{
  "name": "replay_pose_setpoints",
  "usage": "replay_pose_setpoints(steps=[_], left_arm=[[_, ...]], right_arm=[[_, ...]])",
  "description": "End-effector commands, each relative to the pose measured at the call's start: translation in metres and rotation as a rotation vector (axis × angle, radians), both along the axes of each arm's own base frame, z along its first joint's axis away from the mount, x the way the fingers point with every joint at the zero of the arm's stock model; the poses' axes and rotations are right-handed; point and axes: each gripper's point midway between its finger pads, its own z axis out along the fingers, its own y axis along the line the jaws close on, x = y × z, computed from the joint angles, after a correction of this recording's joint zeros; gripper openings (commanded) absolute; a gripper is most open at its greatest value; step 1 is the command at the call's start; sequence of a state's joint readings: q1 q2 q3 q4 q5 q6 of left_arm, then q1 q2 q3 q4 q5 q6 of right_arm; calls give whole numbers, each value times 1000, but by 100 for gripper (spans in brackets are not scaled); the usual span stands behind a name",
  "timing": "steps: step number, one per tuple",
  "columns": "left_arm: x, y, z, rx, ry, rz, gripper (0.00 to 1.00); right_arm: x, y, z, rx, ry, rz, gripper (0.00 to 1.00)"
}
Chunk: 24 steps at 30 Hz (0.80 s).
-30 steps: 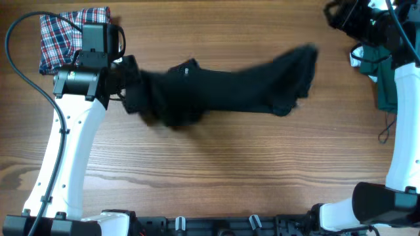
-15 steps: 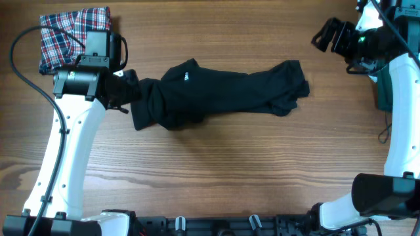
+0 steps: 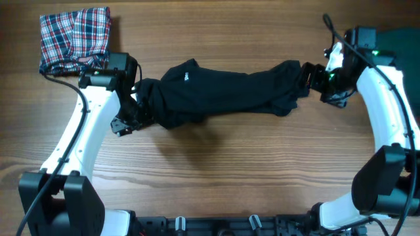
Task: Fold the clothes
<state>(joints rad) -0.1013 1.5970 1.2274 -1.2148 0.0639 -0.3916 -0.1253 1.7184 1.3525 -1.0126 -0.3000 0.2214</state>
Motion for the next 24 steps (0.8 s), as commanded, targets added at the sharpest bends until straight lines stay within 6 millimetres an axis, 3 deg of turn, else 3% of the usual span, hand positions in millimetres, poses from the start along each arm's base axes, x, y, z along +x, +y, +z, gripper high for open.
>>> replay_pose_setpoints(steps=[1, 6, 14, 24], left_arm=[[0, -3, -11, -30, 1, 21, 63], [3, -3, -13, -31, -15, 21, 64], [5, -4, -13, -32, -23, 20, 68], [7, -4, -13, -32, -28, 20, 70]], right_arm=[[-7, 19, -25, 63, 7, 43, 100], [-2, 33, -45, 49, -47, 87, 99], [14, 31, -71, 24, -136, 91, 92], [18, 59, -96, 137, -131, 147, 86]])
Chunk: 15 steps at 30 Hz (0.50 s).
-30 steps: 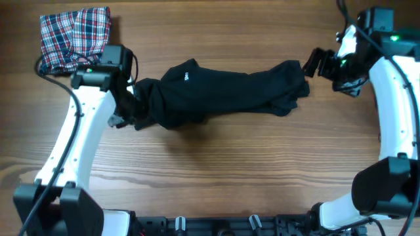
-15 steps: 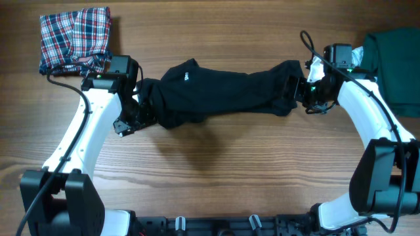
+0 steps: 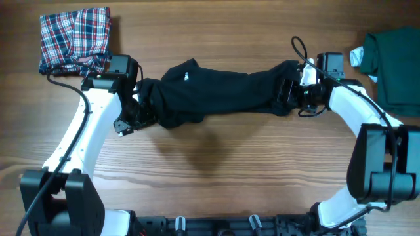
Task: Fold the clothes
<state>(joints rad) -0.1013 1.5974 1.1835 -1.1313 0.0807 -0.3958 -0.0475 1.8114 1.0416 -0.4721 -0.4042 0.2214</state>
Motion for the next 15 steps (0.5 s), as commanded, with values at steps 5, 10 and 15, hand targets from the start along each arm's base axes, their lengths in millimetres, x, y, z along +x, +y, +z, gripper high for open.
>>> replay_pose_setpoints(steps=[5, 10, 15], left_arm=[[0, 0, -2, -12, 6, 15, 70], [0, 0, -2, -12, 6, 15, 70], [-1, 0, -2, -12, 7, 15, 70]], right_arm=[[9, 32, -7, 51, -40, 72, 86], [10, 40, -6, 51, -51, 88, 78], [11, 37, -6, 44, -45, 68, 17]])
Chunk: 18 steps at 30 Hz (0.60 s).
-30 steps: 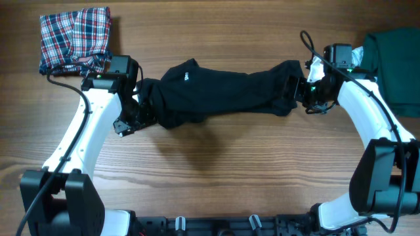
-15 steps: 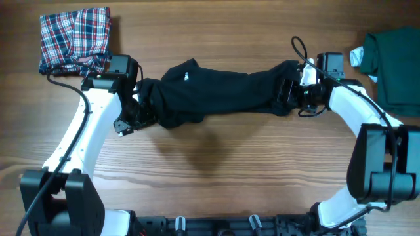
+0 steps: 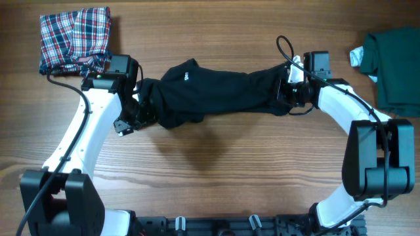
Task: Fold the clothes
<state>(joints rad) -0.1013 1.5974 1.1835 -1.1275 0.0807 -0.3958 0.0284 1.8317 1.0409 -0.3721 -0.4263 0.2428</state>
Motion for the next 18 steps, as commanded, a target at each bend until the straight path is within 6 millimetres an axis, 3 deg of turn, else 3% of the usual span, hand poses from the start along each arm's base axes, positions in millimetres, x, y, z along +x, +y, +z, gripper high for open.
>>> replay_pose_setpoints(steps=[1, 5, 12, 18], left_arm=[[-2, 0, -2, -11, 11, 15, 70], [-2, 0, -2, -11, 14, 15, 70], [-2, 0, -2, -11, 14, 15, 70], [-2, 0, -2, -11, 14, 15, 70]], right_arm=[[-2, 4, -9, 15, 31, -10, 16], [-1, 3, -1, 24, 26, -34, 16], [-8, -15, 32, 22, 0, -73, 18], [-16, -20, 33, 14, 20, -68, 17]])
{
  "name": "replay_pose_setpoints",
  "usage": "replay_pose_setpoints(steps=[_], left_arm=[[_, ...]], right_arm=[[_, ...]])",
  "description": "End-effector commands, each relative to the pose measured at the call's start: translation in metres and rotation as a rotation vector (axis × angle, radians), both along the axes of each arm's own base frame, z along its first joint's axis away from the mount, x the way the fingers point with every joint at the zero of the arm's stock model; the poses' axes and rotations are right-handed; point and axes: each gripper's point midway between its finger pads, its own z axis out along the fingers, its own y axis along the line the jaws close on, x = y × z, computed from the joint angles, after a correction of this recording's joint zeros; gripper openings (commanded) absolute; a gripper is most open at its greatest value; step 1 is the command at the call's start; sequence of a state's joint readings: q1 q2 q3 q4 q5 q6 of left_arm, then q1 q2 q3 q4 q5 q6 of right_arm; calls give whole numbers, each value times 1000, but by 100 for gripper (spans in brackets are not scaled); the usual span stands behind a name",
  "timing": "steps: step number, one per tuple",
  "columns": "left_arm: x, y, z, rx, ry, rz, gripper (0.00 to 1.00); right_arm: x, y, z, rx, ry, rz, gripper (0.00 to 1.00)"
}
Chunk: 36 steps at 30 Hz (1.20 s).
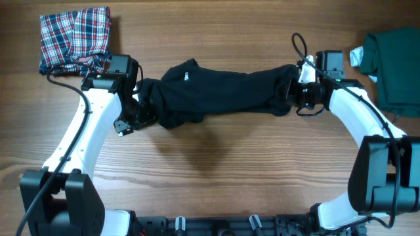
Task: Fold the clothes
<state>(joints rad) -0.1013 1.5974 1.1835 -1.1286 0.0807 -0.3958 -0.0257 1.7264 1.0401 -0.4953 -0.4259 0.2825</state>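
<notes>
A black garment lies bunched in a long band across the middle of the wooden table. Its left end is gathered at my left gripper, which looks shut on the cloth. The right end reaches my right gripper, whose fingers are buried in the fabric and seem shut on it. A small white label shows on the garment's upper left part. Only the overhead view is given, so the fingertips themselves are hidden by cloth.
A folded red, white and blue plaid cloth lies at the far left corner. A dark green garment with a pale tag lies at the right edge. Bare wood runs along the near side.
My right gripper has shifted a little to the right, and the garment's right end went with it. The left arm and the left end of the cloth stayed put.
At first my right gripper held the garment's right end far to the right, with the band stretched. It then stood further left twice, the band shorter and slacker each time. Now it is back a bit to the right. The left gripper kept its hold throughout.
</notes>
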Motion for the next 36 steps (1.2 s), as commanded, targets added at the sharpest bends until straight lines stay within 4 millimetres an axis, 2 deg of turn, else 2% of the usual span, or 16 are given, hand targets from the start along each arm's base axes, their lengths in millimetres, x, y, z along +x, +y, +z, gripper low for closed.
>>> replay_pose_setpoints(steps=[1, 4, 5, 6, 7, 12, 14, 16, 18, 19, 20, 21, 25, 30, 33, 36], left_arm=[[-2, 0, -2, -11, 13, 15, 70], [-2, 0, -2, -11, 13, 15, 70], [-2, 0, -2, -11, 13, 15, 70], [-2, 0, -2, -11, 14, 15, 70], [-2, 0, -2, -11, 13, 15, 70], [-2, 0, -2, -11, 14, 15, 70], [-2, 0, -2, -11, 14, 15, 70], [-2, 0, -2, -11, 14, 15, 70], [-3, 0, -2, -11, 16, 15, 70], [-3, 0, -2, -11, 17, 14, 70], [-3, 0, -2, -11, 17, 12, 70], [-3, 0, -2, -11, 17, 12, 70], [-3, 0, -2, -11, 16, 12, 70], [-3, 0, -2, -11, 16, 11, 70], [-9, 1, -2, -9, 41, 11, 69], [-19, -5, -1, -46, 77, -25, 69]], right_arm=[[-2, 1, 6, 0, -13, 20, 18], [-2, 1, 6, 0, -13, 20, 17], [-2, 1, 6, 0, -12, 20, 14], [-2, 1, 6, 0, -12, 20, 6], [-2, 1, 6, 0, -12, 20, 4], [-1, 1, 7, 2, -18, 17, 4], [2, 8, 13, 42, -42, 34, 4], [9, 23, 37, 147, -113, 80, 4], [16, 33, 75, 251, -217, 125, 4], [18, 35, 96, 293, -268, 136, 4], [18, 37, 128, 341, -348, 162, 4], [16, 36, 147, 360, -395, 172, 4], [1, 31, 231, 421, -590, 198, 4], [-25, 29, 315, 462, -781, 239, 4], [-34, 23, 350, 452, -868, 232, 4], [-34, 15, 362, 440, -897, 212, 4]])
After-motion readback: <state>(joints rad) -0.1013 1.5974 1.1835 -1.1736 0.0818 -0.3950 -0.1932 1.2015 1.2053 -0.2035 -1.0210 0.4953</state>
